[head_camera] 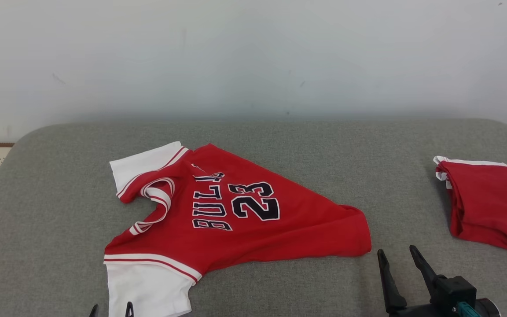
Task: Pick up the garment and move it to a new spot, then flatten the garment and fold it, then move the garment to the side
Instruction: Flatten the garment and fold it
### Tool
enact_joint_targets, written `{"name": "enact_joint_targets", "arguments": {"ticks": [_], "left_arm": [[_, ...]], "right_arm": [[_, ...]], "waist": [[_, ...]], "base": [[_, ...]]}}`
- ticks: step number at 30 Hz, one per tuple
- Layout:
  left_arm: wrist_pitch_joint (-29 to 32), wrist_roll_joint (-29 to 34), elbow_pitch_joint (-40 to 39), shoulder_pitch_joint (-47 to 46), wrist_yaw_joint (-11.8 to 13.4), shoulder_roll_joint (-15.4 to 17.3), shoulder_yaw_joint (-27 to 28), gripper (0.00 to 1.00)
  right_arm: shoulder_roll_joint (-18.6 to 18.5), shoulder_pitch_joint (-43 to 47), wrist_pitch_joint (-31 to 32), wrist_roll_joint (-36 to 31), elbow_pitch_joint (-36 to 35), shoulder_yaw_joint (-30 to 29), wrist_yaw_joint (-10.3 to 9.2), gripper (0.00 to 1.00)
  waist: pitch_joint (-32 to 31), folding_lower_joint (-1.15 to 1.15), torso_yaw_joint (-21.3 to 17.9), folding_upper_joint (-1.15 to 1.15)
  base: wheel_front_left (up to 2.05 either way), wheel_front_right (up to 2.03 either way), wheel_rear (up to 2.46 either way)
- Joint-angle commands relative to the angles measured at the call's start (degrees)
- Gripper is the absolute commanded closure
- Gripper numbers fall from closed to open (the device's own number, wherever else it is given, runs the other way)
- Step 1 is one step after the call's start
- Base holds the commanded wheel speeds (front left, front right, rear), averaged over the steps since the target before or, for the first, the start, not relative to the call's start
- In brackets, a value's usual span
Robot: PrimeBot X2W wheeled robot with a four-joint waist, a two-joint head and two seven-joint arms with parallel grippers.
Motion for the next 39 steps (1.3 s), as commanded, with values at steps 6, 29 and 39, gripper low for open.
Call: {"name": "enact_joint_targets", "arguments": {"ticks": [6, 29, 39], "left_arm": [[-0.1, -1.7, 2.7, -1.0, -1.8, -0.1, 0.2, 0.00], [0.0, -6.9, 12.6, -7.0, -3.2, -0.2, 1.8, 1.00], [-0.1, -4.7, 10.2, -6.6, -3.2, -0.2, 1.8, 1.00]], "right_arm": [[0.1, -0.3, -0.1, -0.3, 0.3, 0.8, 0.02, 0.00], [-0.4, -5.1, -0.1, 2.5, 1.4, 1.4, 0.02, 0.00], [0.3, -7.4, -0.1, 3.9, 7.1, -0.4, 0.02, 0.00]], "waist": [[2.0, 0.00, -0.2, 0.00], [8.1, 0.00, -0.1, 0.00], [9.5, 0.00, 3.6, 0.00]], "base": [[0.00, 0.00, 0.00], [0.00, 0.00, 0.00], [0.00, 0.00, 0.00]]}}
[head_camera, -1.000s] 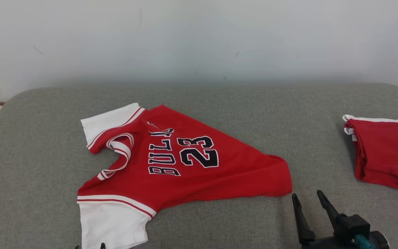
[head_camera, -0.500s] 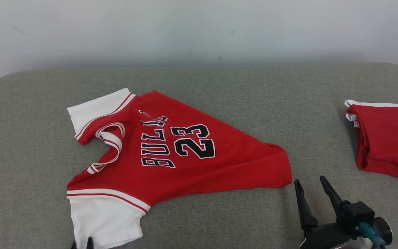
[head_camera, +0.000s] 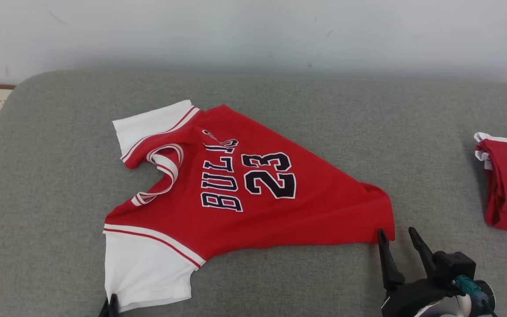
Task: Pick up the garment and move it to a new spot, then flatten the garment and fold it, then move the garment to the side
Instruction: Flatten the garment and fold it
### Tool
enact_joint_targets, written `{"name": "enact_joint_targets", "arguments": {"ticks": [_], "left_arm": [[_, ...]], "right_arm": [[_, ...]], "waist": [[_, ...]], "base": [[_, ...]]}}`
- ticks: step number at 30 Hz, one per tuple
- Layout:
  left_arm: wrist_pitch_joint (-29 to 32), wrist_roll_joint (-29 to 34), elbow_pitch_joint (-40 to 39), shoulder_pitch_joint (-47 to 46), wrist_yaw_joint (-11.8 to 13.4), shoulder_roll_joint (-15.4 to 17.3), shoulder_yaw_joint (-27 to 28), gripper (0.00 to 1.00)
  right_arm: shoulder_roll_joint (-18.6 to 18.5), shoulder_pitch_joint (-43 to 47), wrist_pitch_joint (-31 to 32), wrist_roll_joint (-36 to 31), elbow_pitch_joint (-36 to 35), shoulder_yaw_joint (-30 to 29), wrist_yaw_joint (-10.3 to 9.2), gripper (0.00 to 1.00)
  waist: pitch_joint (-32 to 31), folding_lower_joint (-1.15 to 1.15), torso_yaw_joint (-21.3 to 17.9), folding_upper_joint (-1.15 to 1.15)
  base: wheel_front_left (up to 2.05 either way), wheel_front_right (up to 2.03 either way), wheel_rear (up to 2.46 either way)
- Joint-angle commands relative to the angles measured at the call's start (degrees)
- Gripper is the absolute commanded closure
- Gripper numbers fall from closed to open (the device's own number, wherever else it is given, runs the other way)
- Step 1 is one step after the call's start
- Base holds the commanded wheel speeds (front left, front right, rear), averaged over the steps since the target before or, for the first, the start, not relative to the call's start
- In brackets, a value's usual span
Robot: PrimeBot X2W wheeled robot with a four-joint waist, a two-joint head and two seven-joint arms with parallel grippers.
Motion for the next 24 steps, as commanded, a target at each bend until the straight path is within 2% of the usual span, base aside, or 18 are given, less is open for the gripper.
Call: {"name": "enact_joint_targets", "arguments": {"ticks": [1, 8, 17, 19, 20, 21, 23, 24], "left_arm": [[0.0, 0.6, 0.0, 0.1, -0.2, 0.1, 0.3, 1.00], [0.0, 1.3, 0.0, -0.8, -0.7, 0.1, 0.0, 1.00], [0.0, 1.2, -1.0, -0.1, -0.8, 0.1, -1.3, 1.00], [0.0, 1.1, -1.1, -0.1, -0.7, 0.0, -1.6, 1.00], [-0.1, 1.1, -1.1, 0.0, -0.6, 0.0, -1.7, 1.00], [-0.1, 1.1, -1.1, 0.0, -0.6, 0.0, -1.8, 1.00], [-0.1, 1.1, -1.1, 0.1, -0.7, 0.0, -1.9, 1.00], [-0.1, 1.2, -1.1, 0.2, -0.8, 0.0, -1.9, 1.00]], "right_arm": [[0.1, -0.6, -0.1, 0.1, 0.6, 0.0, 0.02, 0.00], [0.2, -2.1, -0.1, 0.7, 5.0, -0.1, 0.02, 0.00], [0.1, -2.8, -0.1, 1.7, 7.0, 1.5, 0.02, 0.01], [-0.1, -2.8, -0.1, 1.8, 7.4, 1.8, 0.02, 0.10], [-0.2, -2.5, -0.1, 2.0, 7.8, 2.1, 0.02, 0.22], [-0.3, -2.3, -0.1, 2.1, 8.1, 2.3, 0.02, 0.46], [-0.4, -2.0, -0.1, 2.5, 8.5, 2.7, 0.02, 0.58], [-0.4, -2.0, -0.1, 2.7, 8.8, 2.9, 0.02, 0.71]], "waist": [[0.8, -0.01, 1.3, -0.01], [1.2, -0.01, 3.4, -0.01], [0.8, -0.01, 3.6, -0.01], [0.6, -0.01, 3.6, -0.01], [0.5, -0.01, 3.6, -0.01], [0.4, -0.01, 3.6, -0.01], [0.2, -0.01, 3.5, -0.01], [0.1, -0.01, 3.5, -0.01]], "base": [[0.00, 0.00, 0.00], [0.00, 0.00, 0.00], [0.00, 0.00, 0.00], [0.00, 0.00, 0.00], [0.00, 0.00, 0.00], [0.00, 0.00, 0.00], [0.00, 0.00, 0.00], [0.00, 0.00, 0.00]]}}
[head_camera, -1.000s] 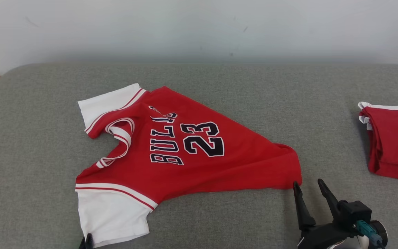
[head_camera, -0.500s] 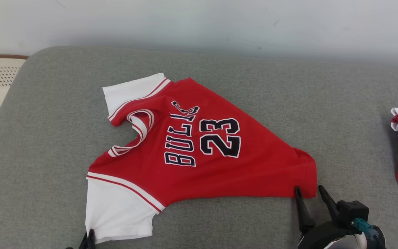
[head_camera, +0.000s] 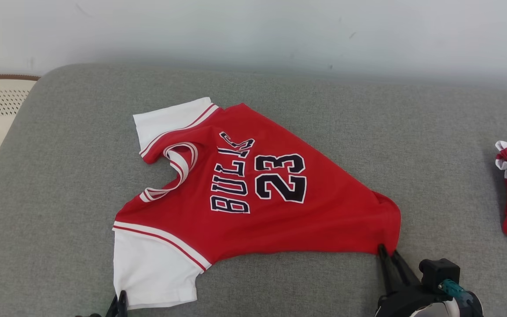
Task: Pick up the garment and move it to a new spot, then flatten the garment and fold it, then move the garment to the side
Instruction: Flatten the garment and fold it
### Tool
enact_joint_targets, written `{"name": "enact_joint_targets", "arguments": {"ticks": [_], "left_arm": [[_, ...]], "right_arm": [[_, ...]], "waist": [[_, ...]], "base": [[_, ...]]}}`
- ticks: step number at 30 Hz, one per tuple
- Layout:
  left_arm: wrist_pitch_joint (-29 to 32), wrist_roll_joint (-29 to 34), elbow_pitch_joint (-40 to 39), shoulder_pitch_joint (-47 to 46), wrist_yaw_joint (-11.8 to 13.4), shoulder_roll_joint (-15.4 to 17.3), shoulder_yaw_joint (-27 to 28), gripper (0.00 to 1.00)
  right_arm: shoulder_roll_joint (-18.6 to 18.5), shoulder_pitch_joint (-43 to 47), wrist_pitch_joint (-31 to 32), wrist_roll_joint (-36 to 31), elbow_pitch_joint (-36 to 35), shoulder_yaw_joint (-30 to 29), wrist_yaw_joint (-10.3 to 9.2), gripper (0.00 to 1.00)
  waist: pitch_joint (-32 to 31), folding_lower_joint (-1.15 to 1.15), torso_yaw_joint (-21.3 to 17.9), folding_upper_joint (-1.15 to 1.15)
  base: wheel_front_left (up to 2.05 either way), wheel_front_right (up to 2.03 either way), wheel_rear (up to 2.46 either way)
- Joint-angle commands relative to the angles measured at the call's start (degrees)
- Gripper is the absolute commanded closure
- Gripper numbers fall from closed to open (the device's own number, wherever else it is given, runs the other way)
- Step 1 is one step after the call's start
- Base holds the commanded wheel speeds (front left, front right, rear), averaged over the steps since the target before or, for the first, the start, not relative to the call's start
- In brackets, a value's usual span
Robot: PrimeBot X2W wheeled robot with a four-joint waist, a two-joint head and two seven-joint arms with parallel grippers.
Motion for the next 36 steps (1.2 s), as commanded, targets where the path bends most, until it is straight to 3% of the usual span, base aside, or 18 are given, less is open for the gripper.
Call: {"name": "enact_joint_targets", "arguments": {"ticks": [1, 6, 11, 15, 20, 27, 36], "left_arm": [[-0.1, 0.1, -0.2, 0.5, 0.0, 0.0, 0.0, 1.00], [-0.1, 0.2, -1.3, 0.4, -0.1, 0.0, 0.1, 1.00], [-0.1, 0.4, -5.2, -1.1, -0.5, 0.0, 0.2, 1.00], [-0.1, 1.3, -9.1, -4.0, -1.9, 0.3, 0.8, 1.00], [-0.1, 4.0, -11.7, -13.7, -5.5, 4.1, 0.1, 1.00], [-0.1, 8.5, -8.7, -36.1, -8.4, 12.2, -3.4, 1.00], [-0.1, 12.1, -0.8, -57.9, -9.5, 15.8, -9.5, 1.00]], "right_arm": [[-0.2, 0.5, -0.1, 0.6, 0.3, 0.4, 0.02, 0.96], [-0.2, 0.8, -0.1, 2.9, -0.6, 1.2, 0.02, 1.00], [-1.5, 0.9, -0.1, 6.2, -9.0, 1.7, 0.02, 1.00], [-3.2, -1.6, -0.1, 7.5, -15.0, 1.4, 0.02, 1.00], [-6.7, -8.7, -0.1, 7.5, -18.6, 1.5, 0.02, 1.00], [-11.6, -25.0, -0.1, 6.9, -16.9, 3.4, 0.02, 1.00], [-14.6, -44.6, 0.0, 6.0, -4.9, 7.6, 0.02, 1.00]], "waist": [[-0.2, 0.00, -0.1, -0.01], [-1.0, 0.00, -0.2, -0.01], [-2.6, 0.00, -0.8, -0.01], [-4.2, 0.00, -1.8, -0.01], [-5.1, 0.00, -2.4, -0.01], [-2.3, 0.00, -3.5, -0.01], [7.7, 0.00, -4.0, -0.01]], "base": [[0.00, 0.00, 0.00], [0.00, 0.00, 0.00], [0.00, 0.00, 0.00], [0.00, 0.00, 0.00], [0.00, 0.00, 0.00], [0.00, 0.00, 0.00], [0.00, 0.00, 0.00]]}}
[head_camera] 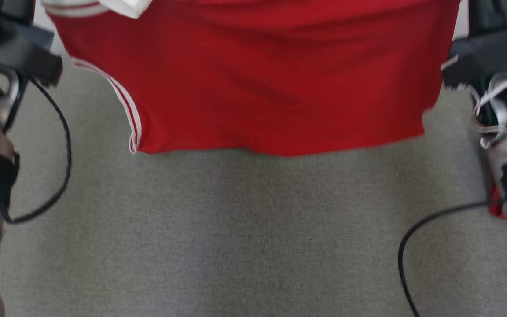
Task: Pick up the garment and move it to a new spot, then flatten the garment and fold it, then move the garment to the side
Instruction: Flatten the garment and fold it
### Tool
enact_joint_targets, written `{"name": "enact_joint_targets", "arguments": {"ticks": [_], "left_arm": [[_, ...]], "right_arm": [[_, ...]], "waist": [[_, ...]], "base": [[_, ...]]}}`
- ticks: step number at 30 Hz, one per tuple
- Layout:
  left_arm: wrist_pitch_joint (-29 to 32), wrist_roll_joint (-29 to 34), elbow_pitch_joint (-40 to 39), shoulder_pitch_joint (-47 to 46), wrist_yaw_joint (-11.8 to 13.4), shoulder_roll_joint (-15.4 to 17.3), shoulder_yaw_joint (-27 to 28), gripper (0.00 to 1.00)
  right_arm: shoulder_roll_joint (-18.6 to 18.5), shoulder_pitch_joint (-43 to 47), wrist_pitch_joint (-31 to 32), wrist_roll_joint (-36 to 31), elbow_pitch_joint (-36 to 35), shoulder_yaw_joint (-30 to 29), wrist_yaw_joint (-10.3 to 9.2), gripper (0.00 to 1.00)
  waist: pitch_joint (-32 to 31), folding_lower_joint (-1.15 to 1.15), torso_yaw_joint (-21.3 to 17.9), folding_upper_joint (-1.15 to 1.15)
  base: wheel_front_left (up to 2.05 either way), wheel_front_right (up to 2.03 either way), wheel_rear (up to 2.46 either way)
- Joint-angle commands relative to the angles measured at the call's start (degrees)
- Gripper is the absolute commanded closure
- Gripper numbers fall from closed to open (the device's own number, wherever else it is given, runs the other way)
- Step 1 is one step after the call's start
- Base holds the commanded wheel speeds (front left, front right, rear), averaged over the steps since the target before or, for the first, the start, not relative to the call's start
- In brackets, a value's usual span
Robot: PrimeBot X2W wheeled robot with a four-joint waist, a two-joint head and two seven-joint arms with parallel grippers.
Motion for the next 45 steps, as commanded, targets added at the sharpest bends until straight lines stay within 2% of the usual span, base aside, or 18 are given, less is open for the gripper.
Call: {"name": "enact_joint_targets", "arguments": {"ticks": [1, 4, 7, 13, 17, 23, 26, 33, 40, 45], "left_arm": [[-0.1, 0.7, 1.6, -3.1, -0.2, 0.5, -1.0, 1.00], [-0.1, 1.4, 4.7, -8.5, 0.1, 0.5, -2.6, 1.00], [-0.1, 2.8, 5.3, -13.8, 2.0, 0.7, -3.8, 1.00], [-0.1, 2.9, 0.0, -22.3, 6.0, 2.2, -6.9, 1.00], [-0.1, 0.5, -4.4, -22.8, 7.8, 3.0, -8.3, 1.00], [-0.1, -3.3, -7.1, -18.0, 9.3, 4.1, -8.9, 1.00], [-0.1, -5.7, -9.0, -12.8, 9.8, 4.0, -8.5, 1.00], [-0.1, -10.8, -13.6, 6.0, 11.6, 1.3, -5.4, 1.00], [-0.1, -13.2, -12.7, 29.7, 11.7, -3.0, 0.0, 1.00], [-0.1, -13.3, -9.9, 42.6, 10.3, -7.1, 4.1, 1.00]], "right_arm": [[-0.6, -4.1, 0.0, -0.6, 2.6, 0.9, 0.02, 1.00], [-0.3, -11.3, 0.0, -2.2, 7.8, 1.3, 0.02, 1.00], [0.5, -18.6, 0.0, -4.3, 12.2, 0.2, 0.02, 1.00], [1.5, -28.2, 0.0, -10.2, 14.5, -5.3, 0.02, 1.00], [1.3, -29.9, 0.0, -11.9, 14.7, -8.6, 0.02, 1.00], [0.5, -24.2, 0.0, -10.6, 15.0, -9.0, 0.02, 1.00], [-0.2, -18.7, 0.0, -8.1, 14.2, -8.9, 0.02, 1.00], [-1.5, 0.0, 0.0, 2.7, 10.8, -1.7, 0.02, 1.00], [-4.4, 15.9, -0.1, 13.6, 9.5, 6.3, 0.01, 1.00], [-6.2, 24.6, 0.0, 19.1, 10.3, 11.5, -0.02, 1.00]], "waist": [[6.8, 0.00, -0.3, -0.01], [11.1, 0.00, 0.0, -0.01], [14.5, 0.00, 0.2, -0.01], [16.6, 0.00, 0.0, -0.01], [16.8, 0.00, -0.2, -0.01], [16.6, 0.00, -0.4, -0.01], [16.0, 0.00, -0.3, -0.01], [10.9, 0.00, -0.3, -0.01], [2.8, 0.00, -0.9, -0.01], [-2.3, 0.00, -0.9, -0.01]], "base": [[0.00, 0.00, 0.00], [0.00, 0.00, 0.00], [0.00, 0.00, 0.00], [0.00, 0.00, 0.00], [0.00, 0.00, 0.00], [0.00, 0.00, 0.00], [0.00, 0.00, 0.00], [0.00, 0.00, 0.00], [0.00, 0.00, 0.00], [0.00, 0.00, 0.00]]}}
